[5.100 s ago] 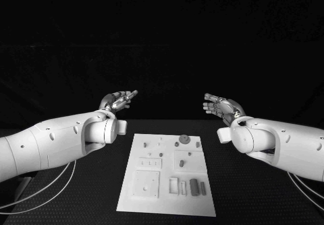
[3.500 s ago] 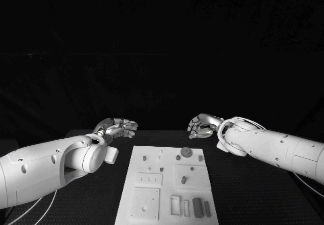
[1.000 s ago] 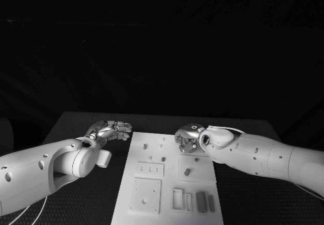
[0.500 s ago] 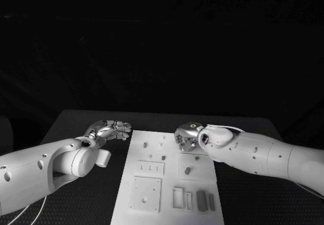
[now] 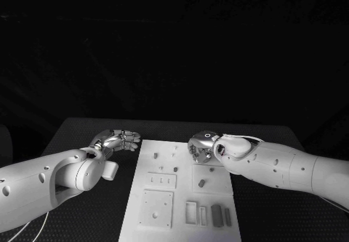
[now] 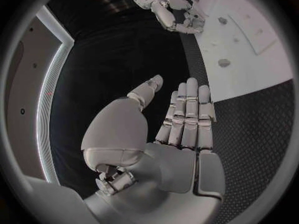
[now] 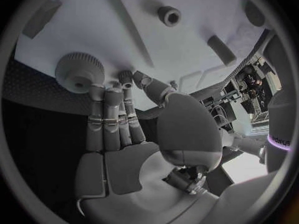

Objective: Assemble the parts on the task board

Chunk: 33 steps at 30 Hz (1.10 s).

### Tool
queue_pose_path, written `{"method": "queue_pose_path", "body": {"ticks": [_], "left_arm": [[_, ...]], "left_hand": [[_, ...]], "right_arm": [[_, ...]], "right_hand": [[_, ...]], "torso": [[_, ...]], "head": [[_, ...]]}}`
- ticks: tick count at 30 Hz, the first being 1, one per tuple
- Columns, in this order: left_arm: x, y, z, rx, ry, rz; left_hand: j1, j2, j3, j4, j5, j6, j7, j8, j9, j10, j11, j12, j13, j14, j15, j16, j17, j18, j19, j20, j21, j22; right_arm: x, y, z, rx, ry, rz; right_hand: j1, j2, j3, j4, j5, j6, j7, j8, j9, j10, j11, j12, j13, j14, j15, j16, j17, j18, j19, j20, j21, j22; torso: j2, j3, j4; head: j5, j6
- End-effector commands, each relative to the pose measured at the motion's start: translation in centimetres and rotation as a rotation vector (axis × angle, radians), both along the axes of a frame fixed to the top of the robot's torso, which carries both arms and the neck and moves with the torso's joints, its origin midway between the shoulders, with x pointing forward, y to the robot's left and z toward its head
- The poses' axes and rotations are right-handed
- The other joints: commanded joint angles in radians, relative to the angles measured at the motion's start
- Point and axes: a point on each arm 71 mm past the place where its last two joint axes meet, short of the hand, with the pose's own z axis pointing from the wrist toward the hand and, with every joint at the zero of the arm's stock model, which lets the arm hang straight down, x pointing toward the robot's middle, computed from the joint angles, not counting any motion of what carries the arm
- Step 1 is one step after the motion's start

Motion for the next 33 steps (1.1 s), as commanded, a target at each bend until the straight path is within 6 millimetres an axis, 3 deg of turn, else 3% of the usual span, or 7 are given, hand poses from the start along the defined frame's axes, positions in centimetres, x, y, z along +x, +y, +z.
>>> {"method": "queue_pose_path", "body": {"ticks": [1, 33], "left_arm": [[-0.02, -0.14, 0.12, -0.007, -0.002, -0.016], [-0.02, 0.03, 0.1, -0.006, -0.001, -0.013]], "left_hand": [[-0.007, 0.0, 0.006, 0.0, -0.005, -0.007, -0.001, -0.004, 0.002, -0.004, 0.005, -0.006, 0.001, 0.003, 0.001, -0.005, 0.001, 0.006, -0.008, 0.001, 0.004, 0.02], [-0.007, 0.0, 0.01, -0.005, -0.006, -0.008, -0.003, -0.004, 0.003, -0.004, 0.004, -0.01, 0.003, 0.003, 0.001, -0.008, 0.005, 0.007, -0.009, 0.001, 0.006, 0.019]], "right_arm": [[-0.27, -0.33, -0.78, -0.044, 0.017, -0.006], [-0.72, -0.72, -0.73, -0.057, 0.009, 0.004]], "right_hand": [[-0.003, -0.008, 0.001, -0.006, -0.005, -0.002, 0.002, -0.004, -0.001, -0.004, 0.006, -0.007, -0.003, 0.0, 0.002, 0.009, 0.001, 0.029, 0.0, -0.005, 0.009, 0.024], [0.029, -0.032, 0.022, -0.027, -0.005, -0.021, 0.006, -0.016, -0.003, -0.013, 0.01, -0.01, -0.02, -0.008, 0.006, 0.039, -0.007, 0.029, -0.008, -0.01, 0.038, 0.021]], "torso": [[0.002, 0.0002, 0.0001], [0.009, 0.0016, -0.0009]], "head": [[0.0, 0.0], [-0.004, 0.001]]}}
